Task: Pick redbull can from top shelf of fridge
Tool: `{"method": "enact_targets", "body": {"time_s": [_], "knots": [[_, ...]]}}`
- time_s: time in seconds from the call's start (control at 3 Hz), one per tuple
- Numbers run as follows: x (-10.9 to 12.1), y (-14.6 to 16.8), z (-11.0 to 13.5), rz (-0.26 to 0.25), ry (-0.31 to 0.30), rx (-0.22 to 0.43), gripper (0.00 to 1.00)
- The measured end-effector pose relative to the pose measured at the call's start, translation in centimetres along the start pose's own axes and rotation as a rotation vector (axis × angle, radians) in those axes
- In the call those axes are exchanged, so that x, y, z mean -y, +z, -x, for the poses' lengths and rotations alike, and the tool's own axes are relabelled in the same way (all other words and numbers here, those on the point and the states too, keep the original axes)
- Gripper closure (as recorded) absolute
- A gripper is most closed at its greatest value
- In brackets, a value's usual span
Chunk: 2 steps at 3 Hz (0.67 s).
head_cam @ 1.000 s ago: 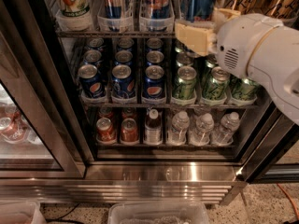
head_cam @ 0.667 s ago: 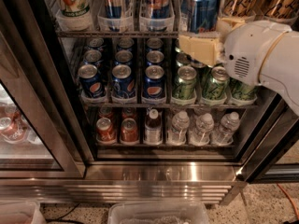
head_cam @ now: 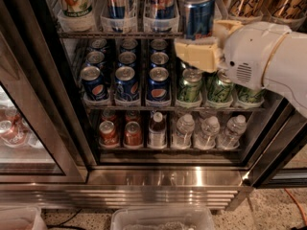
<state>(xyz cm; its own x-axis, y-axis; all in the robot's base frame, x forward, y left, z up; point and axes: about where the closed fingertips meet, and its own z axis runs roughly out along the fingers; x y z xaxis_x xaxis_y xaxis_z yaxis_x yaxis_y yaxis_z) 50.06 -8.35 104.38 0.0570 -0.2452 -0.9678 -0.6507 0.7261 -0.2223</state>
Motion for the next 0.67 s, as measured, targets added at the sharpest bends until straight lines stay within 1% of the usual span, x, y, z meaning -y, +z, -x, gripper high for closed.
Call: {"method": "enact_targets", "body": {"time_s": [0.33,0.67], "knots": [[-3.8,0.1,-1.1,0.173,-0.073,-0.015,1.0],[-8.6,-0.6,-2.2,0.345,-0.115,-0.023,1.0]]}}
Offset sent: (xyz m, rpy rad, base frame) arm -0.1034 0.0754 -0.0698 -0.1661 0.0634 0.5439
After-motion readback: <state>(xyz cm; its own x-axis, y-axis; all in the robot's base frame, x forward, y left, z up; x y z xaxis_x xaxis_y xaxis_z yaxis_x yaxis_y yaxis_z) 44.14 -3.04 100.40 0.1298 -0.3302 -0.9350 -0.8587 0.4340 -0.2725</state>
